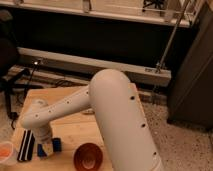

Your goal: Wipe the white sponge on the table

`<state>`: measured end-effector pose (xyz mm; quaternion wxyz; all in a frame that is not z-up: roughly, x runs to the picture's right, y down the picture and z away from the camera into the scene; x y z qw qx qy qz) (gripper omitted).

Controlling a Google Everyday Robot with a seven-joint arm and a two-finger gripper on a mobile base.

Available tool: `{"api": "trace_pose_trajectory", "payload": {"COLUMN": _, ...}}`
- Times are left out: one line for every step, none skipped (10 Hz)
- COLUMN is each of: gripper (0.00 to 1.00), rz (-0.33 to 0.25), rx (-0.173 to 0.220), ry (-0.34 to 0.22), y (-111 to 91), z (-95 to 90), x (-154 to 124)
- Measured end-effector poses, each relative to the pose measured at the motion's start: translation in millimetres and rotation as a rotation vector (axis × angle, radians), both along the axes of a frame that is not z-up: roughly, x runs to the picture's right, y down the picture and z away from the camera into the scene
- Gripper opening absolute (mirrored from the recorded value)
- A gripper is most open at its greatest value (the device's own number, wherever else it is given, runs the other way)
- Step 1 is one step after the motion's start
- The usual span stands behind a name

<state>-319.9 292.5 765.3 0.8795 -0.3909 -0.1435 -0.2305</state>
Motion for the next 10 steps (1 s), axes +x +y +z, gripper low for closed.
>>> {"api": "trace_pose_trajectory", "payload": {"gripper": 0.24, "rz": -0.008, "rx": 0.01, "ry": -0.011, "y": -5.4, "z": 7.3, "x": -10.1}}
{"api": "trace_pose_trajectory", "payload": {"gripper": 0.24, "rz": -0.01, "rx": 0.023, "ry": -0.021, "y": -13.3, "z": 14.5, "x": -19.7}}
{"api": "trace_pose_trajectory", "payload": {"gripper": 0.24, "rz": -0.009, "rx": 0.04, "ry": -0.021, "y": -25.6, "z": 25.3, "x": -25.5}}
{"api": "trace_pose_trajectory", "payload": {"gripper": 0.24, "rz": -0.006, "rx": 0.057, "ry": -0.02, "y": -39.6, "z": 36.1, "x": -29.9}}
{"api": "trace_pose_trajectory", "payload": {"gripper": 0.24, "rz": 0.0, "rx": 0.074, "ry": -0.014, "y": -57.2, "z": 50.1, "x": -32.3}}
{"api": "trace_pose_trajectory", "payload": {"gripper": 0.24, "rz": 0.006, "rx": 0.083, "ry": -0.009, "y": -68.1, "z": 59.5, "x": -32.4}}
{"api": "trace_pose_trajectory", "payload": {"gripper": 0.24, "rz": 0.014, "rx": 0.081, "ry": 0.003, "y": -80.3, "z": 72.4, "x": -30.1}}
{"api": "trace_pose_trajectory", "payload": {"gripper": 0.24, "rz": 0.026, "rx": 0.073, "ry": 0.013, "y": -88.2, "z": 82.5, "x": -26.7}}
{"api": "trace_pose_trajectory", "payload": {"gripper": 0.24, "rz": 0.04, "rx": 0.065, "ry": 0.022, "y": -93.9, "z": 90.4, "x": -22.4}}
{"api": "trace_pose_trajectory", "payload": {"gripper": 0.24, "rz": 0.061, "rx": 0.054, "ry": 0.03, "y": -100.0, "z": 97.6, "x": -15.2}}
